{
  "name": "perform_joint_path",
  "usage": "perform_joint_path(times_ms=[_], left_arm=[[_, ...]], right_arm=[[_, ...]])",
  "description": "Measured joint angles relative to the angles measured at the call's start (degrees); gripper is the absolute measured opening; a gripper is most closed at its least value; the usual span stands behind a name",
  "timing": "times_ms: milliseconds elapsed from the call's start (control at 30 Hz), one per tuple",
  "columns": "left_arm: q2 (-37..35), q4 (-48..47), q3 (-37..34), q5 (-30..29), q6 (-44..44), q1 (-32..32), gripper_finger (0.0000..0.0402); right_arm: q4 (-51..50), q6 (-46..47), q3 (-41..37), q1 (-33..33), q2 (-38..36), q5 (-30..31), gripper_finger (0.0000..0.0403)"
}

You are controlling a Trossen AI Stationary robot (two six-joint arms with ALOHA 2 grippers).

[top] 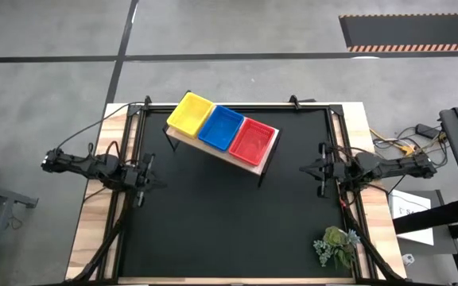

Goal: Stack baskets on shelf by color
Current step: Return to Home Position

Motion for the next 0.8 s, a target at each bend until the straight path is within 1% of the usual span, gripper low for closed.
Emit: perform_joint_path(times_ms=[67, 300, 333, 467, 567, 633, 800], left_arm=[[0.1, 0.0, 0.0, -0.4, 0.0, 0.0, 0.0001], [0.1, 0.0, 0.0, -0.4, 0.4, 0.0, 0.0001], [0.2, 0.0, 0.0, -0.4, 0.1, 0.0, 0.0001], [0.3, 0.0, 0.0, -0.4, 0.1, 0.0, 0.0001], [0.4, 0.0, 0.0, -0.4, 0.1, 0.0, 0.0001], [0.4, 0.0, 0.0, -0.4, 0.1, 0.0, 0.0001], [0.5, 0.0, 0.0, -0.4, 0.1, 0.0, 0.0001]], right_arm=[[3.8, -1.4, -0.7, 0.0, 0.4, 0.0, 0.0009], [6.3, -1.3, -1.2, 0.0, 0.2, 0.2, 0.0009], [6.3, -1.2, -1.2, 0.0, 0.4, 1.4, 0.0009], [6.2, 3.0, -1.6, 0.0, 1.2, 9.9, 0.0009], [6.3, 3.3, -1.6, 0.0, 1.4, 15.2, 0.0009], [6.2, 3.4, -1.6, 0.0, 1.5, 16.4, 0.0009], [6.2, 3.3, -1.6, 0.0, 1.5, 16.4, 0.0009]])
